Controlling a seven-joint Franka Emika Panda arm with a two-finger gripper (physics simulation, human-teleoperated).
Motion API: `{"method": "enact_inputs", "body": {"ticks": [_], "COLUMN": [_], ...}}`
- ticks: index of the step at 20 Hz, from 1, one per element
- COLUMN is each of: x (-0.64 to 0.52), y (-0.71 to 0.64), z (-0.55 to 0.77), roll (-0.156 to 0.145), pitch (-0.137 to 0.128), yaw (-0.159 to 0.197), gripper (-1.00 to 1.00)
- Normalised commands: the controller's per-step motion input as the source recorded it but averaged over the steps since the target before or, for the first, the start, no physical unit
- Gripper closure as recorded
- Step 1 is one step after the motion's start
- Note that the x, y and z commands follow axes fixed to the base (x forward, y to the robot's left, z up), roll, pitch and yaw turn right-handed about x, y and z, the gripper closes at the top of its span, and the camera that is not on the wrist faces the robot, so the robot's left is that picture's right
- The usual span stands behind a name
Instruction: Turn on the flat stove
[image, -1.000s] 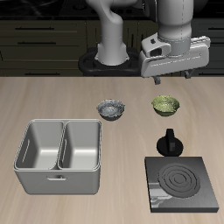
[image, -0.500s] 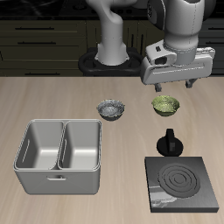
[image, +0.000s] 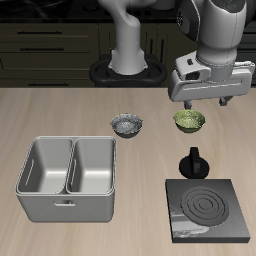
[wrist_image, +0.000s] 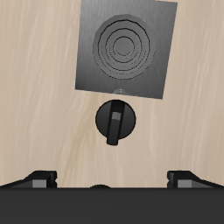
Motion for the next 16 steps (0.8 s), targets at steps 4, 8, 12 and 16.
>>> {"method": "enact_inputs", "body": {"ticks": [4, 8, 12, 16], "x": [0.09, 0.10, 0.14, 0.09], "y": [0.10, -0.04, -0.05, -0.07], "z": [-0.16, -0.15, -0.24, -0.33], "roll": [0.000, -0.023, -0.030, -0.055], "pitch": [0.013, 0.018, 0.005, 0.003], "yaw": [-0.003, -0.016, -0.001, 0.009], "gripper": [-1.00, -1.00, -1.00, -1.00]}}
